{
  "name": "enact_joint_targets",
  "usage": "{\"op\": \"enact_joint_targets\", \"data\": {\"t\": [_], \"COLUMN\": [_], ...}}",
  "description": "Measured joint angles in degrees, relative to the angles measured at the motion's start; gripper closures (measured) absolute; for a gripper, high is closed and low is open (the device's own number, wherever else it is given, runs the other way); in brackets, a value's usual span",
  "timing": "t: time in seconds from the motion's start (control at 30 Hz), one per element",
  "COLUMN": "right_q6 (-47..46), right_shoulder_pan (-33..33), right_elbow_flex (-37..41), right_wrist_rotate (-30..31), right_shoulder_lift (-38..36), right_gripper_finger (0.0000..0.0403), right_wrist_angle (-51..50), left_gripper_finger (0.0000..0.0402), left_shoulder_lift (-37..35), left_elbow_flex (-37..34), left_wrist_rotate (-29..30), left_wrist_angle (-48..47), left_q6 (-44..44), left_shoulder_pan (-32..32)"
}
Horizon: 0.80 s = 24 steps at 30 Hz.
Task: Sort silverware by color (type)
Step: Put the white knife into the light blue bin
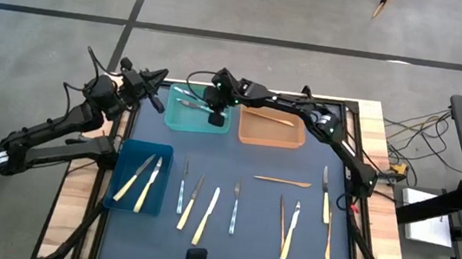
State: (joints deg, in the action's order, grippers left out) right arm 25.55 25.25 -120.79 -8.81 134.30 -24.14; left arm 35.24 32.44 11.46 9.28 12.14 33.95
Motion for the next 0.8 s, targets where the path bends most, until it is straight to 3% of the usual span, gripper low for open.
{"op": "enact_joint_targets", "data": {"t": [0.8], "right_q6": [1.04], "right_shoulder_pan": [-1.74], "right_elbow_flex": [-1.47], "right_wrist_rotate": [7.35], "right_shoulder_lift": [0.74], "right_gripper_finger": [0.0380], "right_wrist_angle": [-7.52], "left_gripper_finger": [0.0401], "left_shoulder_lift": [2.62], "left_elbow_flex": [-0.01], "left_wrist_rotate": [0.13], "left_wrist_angle": [-4.01], "left_q6": [0.28], "left_shoulder_pan": [0.01]}}
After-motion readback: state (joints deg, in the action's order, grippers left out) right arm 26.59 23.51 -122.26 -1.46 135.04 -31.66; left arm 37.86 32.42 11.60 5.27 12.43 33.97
